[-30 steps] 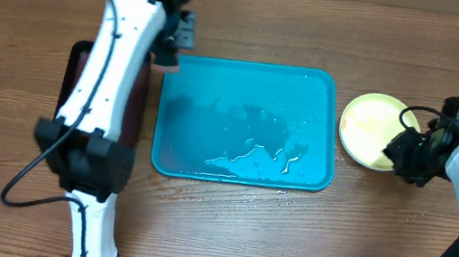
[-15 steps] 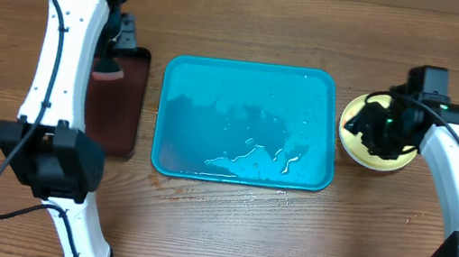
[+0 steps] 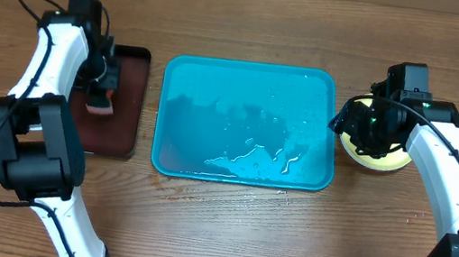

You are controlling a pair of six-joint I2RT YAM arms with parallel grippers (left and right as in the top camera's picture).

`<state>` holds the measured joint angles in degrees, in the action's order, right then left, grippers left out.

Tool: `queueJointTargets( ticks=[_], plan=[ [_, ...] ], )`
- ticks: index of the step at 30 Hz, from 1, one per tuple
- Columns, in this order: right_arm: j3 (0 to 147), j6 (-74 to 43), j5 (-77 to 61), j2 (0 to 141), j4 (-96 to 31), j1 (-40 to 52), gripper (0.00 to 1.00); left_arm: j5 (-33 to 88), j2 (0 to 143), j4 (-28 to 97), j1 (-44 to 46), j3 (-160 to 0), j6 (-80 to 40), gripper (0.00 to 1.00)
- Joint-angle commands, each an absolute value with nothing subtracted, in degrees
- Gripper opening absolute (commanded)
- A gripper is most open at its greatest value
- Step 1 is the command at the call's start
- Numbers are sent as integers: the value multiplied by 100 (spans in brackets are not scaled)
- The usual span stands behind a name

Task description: Clean dirty plates on tray and stack at the side

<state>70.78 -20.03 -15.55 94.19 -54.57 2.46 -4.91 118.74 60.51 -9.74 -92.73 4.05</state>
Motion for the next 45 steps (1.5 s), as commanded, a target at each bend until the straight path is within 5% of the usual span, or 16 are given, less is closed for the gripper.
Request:
queueJointTargets(
  ticks=[1,4,7,9,22,23,24,25,37,45],
  plan=[
    [7196,-1944,-1509,9356,-5439,261,66,-311,11797,5909,-939,-9076,646,4],
    [7196,-1944,-1509,9356,-5463,261,66,-318,11799,5889,-937,-9050,648,11],
    [7196,-1942,-1507,9356,-5478,261,66,-314,11797,5822,-937,-9061,744,49],
    [7199,-1940,-1507,9356,-5476,261,66,-316,11797,5852,-934,-9137,773,100],
    [8917,-1352,-1485,9188,-6753,261,64,16,11795,8709,-561,-12934,460,100],
    [9218,-1264,-1452,9164,-6965,261,68,320,11795,9037,-469,-13373,423,100],
    [9590,-1146,-1402,9144,-7223,257,92,620,11795,9268,-390,-13725,423,100],
    [9926,-1076,-1372,9126,-7448,255,100,965,11795,9456,-298,-14084,423,100],
    [14084,-1092,-2141,9083,-9655,257,100,1400,11806,9513,357,-14971,427,100],
    [14540,-1085,-2622,8962,-9662,257,100,1400,11806,9513,357,-14971,427,100]
  ],
)
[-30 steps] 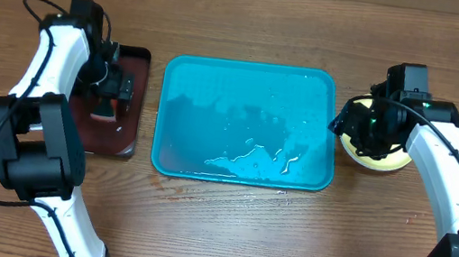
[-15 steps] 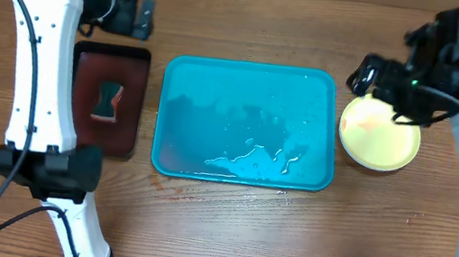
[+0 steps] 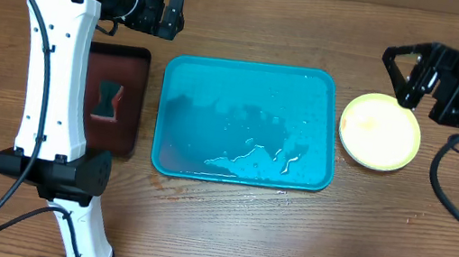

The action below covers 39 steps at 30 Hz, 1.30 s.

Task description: Clean dirty plates on tray and stack at the side

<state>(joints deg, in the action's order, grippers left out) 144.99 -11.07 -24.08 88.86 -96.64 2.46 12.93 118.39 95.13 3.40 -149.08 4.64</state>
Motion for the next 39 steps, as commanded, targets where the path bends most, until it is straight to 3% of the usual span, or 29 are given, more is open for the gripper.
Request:
queueJointTargets(
  ticks=[1,11,17,28,39],
  plan=[
    [14540,-1085,-2622,8971,-9662,257,100,1400,11806,9513,357,-14971,427,100],
    [14501,-1015,-1769,8943,-9677,257,100,1400,11806,9513,357,-14971,427,100],
    [13642,-548,-1671,8361,-8737,257,100,1400,11806,9513,355,-14971,427,100],
    [8458,215,-1649,5743,-4866,257,100,1400,11806,9513,357,-14971,427,100],
    [3006,239,-1568,2534,-757,257,100,1400,11806,9513,355,-14971,427,100]
  ],
)
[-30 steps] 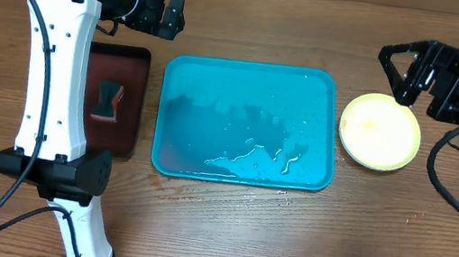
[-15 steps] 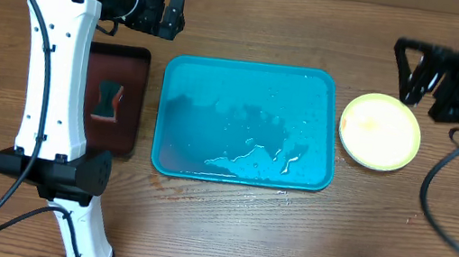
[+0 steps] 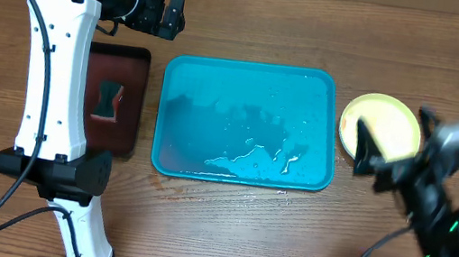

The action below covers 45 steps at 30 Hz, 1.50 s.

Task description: Clean dirty plates on tray and stack at the side

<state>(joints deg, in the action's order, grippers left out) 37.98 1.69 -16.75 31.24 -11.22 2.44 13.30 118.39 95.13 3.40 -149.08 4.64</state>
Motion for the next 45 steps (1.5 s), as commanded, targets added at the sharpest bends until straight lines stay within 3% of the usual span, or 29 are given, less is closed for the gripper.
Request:
queueJointTargets(
  ticks=[1,7,14,23,45],
  plan=[
    [2635,242,-1566,2270,-552,257,100,1400,11806,9513,355,-14971,427,100],
    [827,242,-1564,803,250,257,100,1400,11806,9513,355,-14971,427,100],
    [32,239,-1546,169,329,257,100,1400,11806,9513,355,-14971,427,100],
    [45,174,-1629,12,-338,263,100,1400,11806,9513,355,-14971,427,100],
    [45,174,-1632,16,-329,261,100,1313,11817,9513,355,-14973,427,100]
  ],
)
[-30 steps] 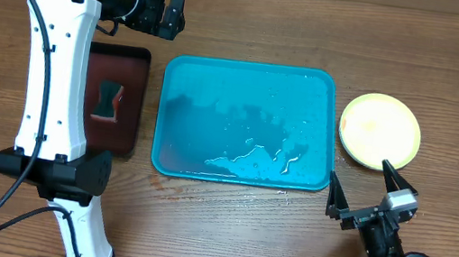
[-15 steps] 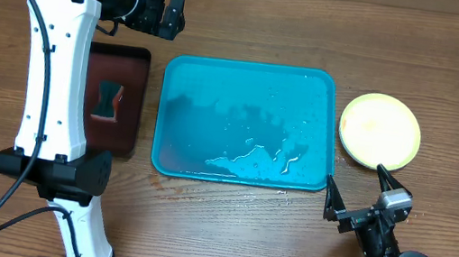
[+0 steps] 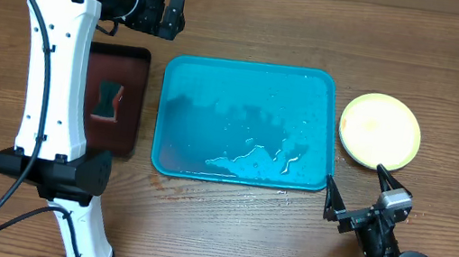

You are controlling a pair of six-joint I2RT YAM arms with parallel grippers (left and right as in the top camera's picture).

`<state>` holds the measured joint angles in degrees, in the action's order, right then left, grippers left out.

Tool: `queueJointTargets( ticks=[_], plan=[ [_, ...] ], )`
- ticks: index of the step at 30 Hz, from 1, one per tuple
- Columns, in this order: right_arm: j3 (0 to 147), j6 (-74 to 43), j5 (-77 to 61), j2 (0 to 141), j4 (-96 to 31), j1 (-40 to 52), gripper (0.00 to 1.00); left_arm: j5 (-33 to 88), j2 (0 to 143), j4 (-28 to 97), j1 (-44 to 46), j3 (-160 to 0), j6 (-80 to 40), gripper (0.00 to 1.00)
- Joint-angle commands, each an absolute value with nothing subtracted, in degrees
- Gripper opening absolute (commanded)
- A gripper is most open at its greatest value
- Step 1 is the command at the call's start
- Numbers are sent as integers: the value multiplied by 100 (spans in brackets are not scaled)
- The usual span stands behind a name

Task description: Clean dirty plates on tray and stack at the side

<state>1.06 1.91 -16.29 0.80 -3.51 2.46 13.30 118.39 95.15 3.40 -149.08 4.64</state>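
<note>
The blue tray [image 3: 252,86] lies mid-table with water pooled near its front; no plate is on it. A yellow plate [image 3: 380,130] rests on the wood just right of the tray. A dark sponge [image 3: 107,100] lies on the brown tray [image 3: 125,122] at the left. My left gripper [image 3: 166,15] is raised high beyond the brown tray's far right corner, open and holding nothing. My right gripper [image 3: 357,188] sits low at the table's front, nearer than the plate, its fingers spread and empty.
The white left arm [image 3: 55,75] runs down the left side, covering part of the brown tray. The right arm's base sits at the front right edge. Bare wood surrounds the trays.
My right arm has drawn back from beside the yellow plate to a folded spot at the front right of the table. The left arm, sponge, tray and plate have not moved.
First my left gripper was down on the sponge on the brown tray and my right gripper on the yellow plate beside the blue tray. Then both were raised and empty, sponge and plate left lying. The right arm then came nearer the front, and now sits folded there.
</note>
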Motion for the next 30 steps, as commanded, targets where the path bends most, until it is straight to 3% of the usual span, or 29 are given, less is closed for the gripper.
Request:
queueJointTargets(
  ticks=[1,8,18,23,30],
  plan=[
    [45,174,-1632,16,-329,261,100,1297,11793,9513,377,-14973,427,100],
    [45,174,-1632,16,-329,261,100,668,11091,9498,631,-14973,449,99],
    [45,174,-1632,16,-329,261,100,709,9485,8549,672,-14591,1007,100],
    [45,174,-1632,16,-329,261,100,703,8300,7747,668,-13023,1291,100],
    [45,174,-1632,16,-329,261,100,711,6128,5155,482,-9098,1347,100]
  ],
)
